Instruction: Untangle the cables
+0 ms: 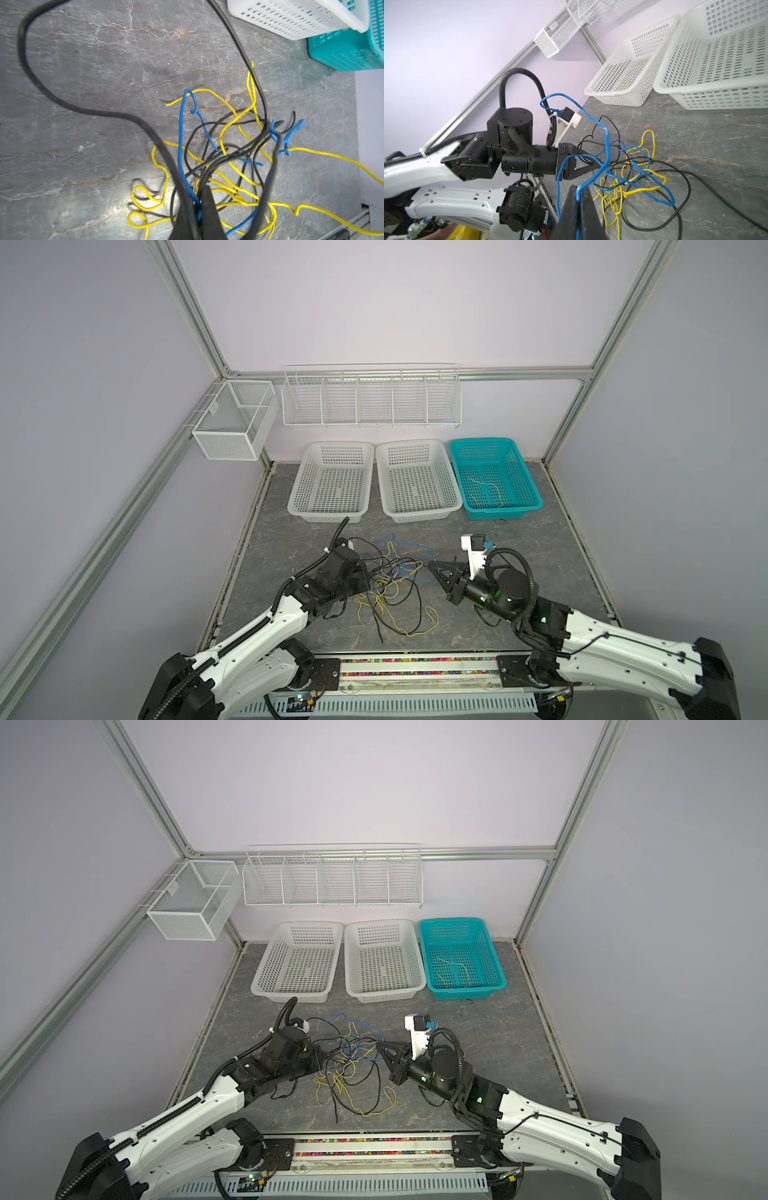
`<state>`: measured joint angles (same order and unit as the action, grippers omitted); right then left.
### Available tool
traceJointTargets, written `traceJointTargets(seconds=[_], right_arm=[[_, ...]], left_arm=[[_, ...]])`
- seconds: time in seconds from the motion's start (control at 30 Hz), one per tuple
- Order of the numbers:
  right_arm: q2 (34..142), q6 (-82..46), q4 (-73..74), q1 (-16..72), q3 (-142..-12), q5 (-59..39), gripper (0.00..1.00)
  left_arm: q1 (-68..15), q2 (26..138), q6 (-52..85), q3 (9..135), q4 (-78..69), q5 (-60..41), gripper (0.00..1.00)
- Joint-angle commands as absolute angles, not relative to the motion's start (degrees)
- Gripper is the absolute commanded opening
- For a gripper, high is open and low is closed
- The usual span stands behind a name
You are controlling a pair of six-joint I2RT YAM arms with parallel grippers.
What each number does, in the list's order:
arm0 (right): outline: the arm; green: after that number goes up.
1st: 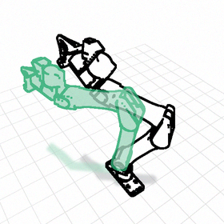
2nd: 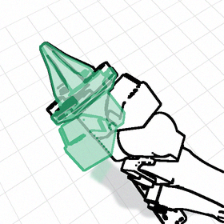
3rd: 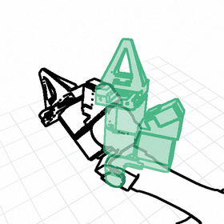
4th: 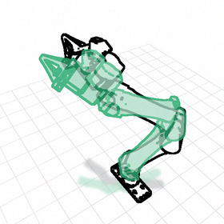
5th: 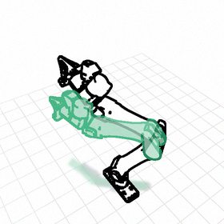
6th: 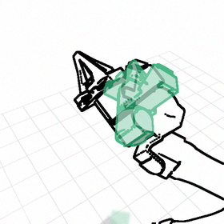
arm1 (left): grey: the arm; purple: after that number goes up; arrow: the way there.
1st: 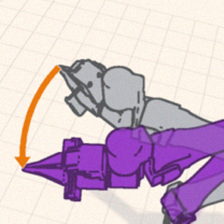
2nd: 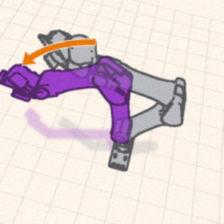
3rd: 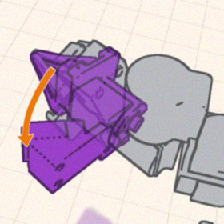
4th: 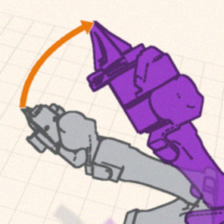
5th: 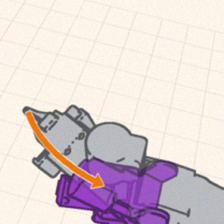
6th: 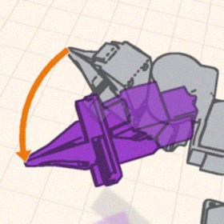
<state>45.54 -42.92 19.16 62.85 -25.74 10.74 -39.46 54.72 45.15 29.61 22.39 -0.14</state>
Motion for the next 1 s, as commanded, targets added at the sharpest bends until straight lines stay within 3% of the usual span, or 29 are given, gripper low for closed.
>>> traceJointTargets(seconds=[0.0,0.3,0.53,0.97], right_arm=[[46.1,-48.79,26.83,62.57,-24.08,12.98,0.06],[58.38,-57.07,50.35,62.59,-20.25,13.74,0.06],[65.74,-58.34,58.98,62.45,-22.49,11.9,0.06],[42.79,-54.57,28.29,54.2,-30.1,10.28,0.06]], left_arm=[[-39.2,52.55,47.03,27.6,18.41,-2.26,0.0],[-39.2,44.47,49.69,22.98,11.2,-7.63,0.0],[-39.2,39.11,49.57,20.14,11.39,-7.85,0.0],[-39.2,49.29,48.67,17.76,18.79,-1.81,0.0]])
